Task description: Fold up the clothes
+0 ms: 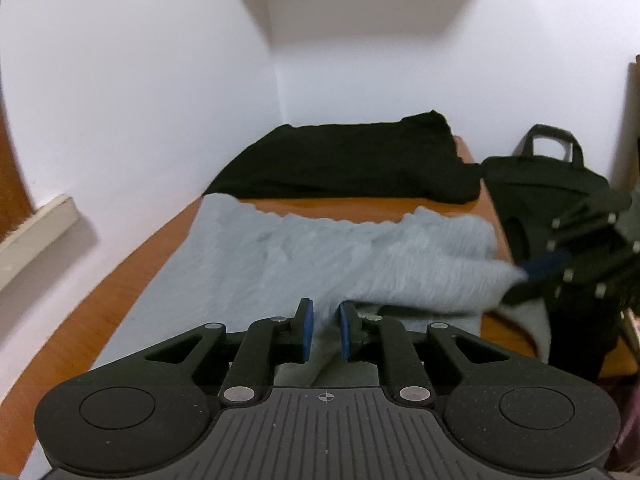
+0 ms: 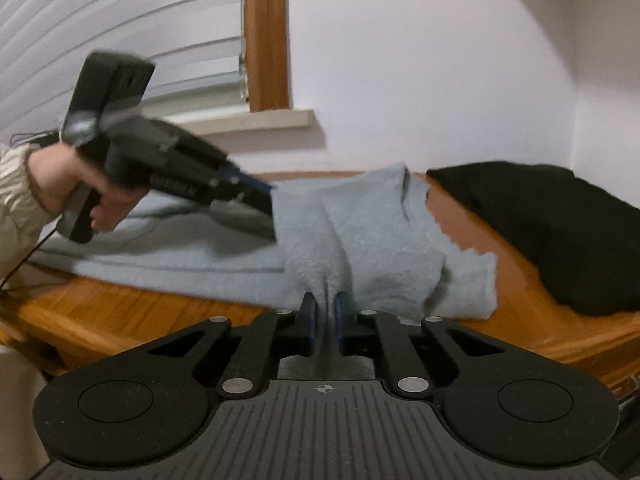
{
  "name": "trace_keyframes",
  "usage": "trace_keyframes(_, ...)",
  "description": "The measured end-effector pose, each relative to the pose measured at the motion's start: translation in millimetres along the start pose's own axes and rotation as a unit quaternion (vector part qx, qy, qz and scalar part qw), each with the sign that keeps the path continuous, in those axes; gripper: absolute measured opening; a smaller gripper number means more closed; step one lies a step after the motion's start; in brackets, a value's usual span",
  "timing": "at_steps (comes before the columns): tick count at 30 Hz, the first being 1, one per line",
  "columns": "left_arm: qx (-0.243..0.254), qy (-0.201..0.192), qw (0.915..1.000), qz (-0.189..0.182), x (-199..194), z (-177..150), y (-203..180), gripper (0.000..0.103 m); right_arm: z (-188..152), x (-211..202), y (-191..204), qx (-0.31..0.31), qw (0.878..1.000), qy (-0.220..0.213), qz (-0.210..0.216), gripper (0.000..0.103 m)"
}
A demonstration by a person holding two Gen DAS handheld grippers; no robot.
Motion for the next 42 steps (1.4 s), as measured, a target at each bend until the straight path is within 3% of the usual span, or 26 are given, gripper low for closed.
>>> trace_keyframes(1,0.003,-0.001,1.0,0.002,-1,-1,0,0.017,5,-1,-2,-0.001,1.0,-0.005,0.0,0.01)
trace_keyframes(5,0.047,-0.019,0.9984,0.025,-10,-1,-15,0.056,30,-2,-7,-0.008,0.999,-0.031,0.003,0.01)
trace_keyframes(11,0.079,-0.041,0.9959,0.014,-23,6,-41,0.056,80,16,-17,-0.005,0.997,-0.076,0.021,0.01)
trace_keyframes(15,0.046,-0.039,0.9975,-0.037,-27,2,-48,0.058,101,44,-19,0.01,0.996,-0.08,0.039,0.01)
trace_keyframes(19,0.002,-0.037,0.9966,-0.074,-17,-1,-49,0.07,104,65,-15,0.016,0.996,-0.077,0.043,0.01)
trace_keyframes(22,-0.037,-0.027,0.9938,-0.101,-3,0,-48,0.071,102,69,-16,0.029,0.995,-0.081,0.043,0.01)
trace_keyframes(24,-0.064,-0.02,0.9907,-0.118,6,-1,-46,0.068,100,69,-18,0.036,0.995,-0.082,0.042,0.01)
trace_keyframes(25,-0.076,-0.016,0.989,-0.126,11,-1,-45,0.058,99,69,-19,0.04,0.995,-0.081,0.042,0.01)
trace_keyframes(26,-0.081,-0.011,0.9879,-0.132,14,0,-45,0.029,98,69,-21,0.043,0.995,-0.079,0.041,0.01)
trace_keyframes(27,-0.085,-0.006,0.9868,-0.138,16,0,-44,0.011,97,69,-23,0.047,0.995,-0.078,0.04,0.011)
trace_keyframes(28,-0.087,-0.002,0.9861,-0.141,18,0,-44,0.003,96,69,-24,0.051,0.995,-0.077,0.039,0.013)
trace_keyframes(32,-0.059,-0.02,0.9921,-0.109,-10,9,-30,0.003,91,64,-32,0.07,0.993,-0.085,0.031,0.035)
trace_keyframes(37,-0.052,-0.034,0.9974,-0.035,-76,23,33,0.003,87,61,-39,0.1,0.989,-0.109,0.023,0.043)
trace_keyframes(42,-0.045,-0.029,0.9975,0.047,-144,31,93,0.003,84,80,-32,0.101,0.989,-0.101,0.039,0.047)
Point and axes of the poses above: each gripper's, at about its wrist camera, not at the fingertips, and x roughly the way its jaws point, y to its left, z to its top, the point moved 2 cm from there along x, roughly the way its jaws point, and after that the axes turned 3 degrees about z, right-handed, at the moved point
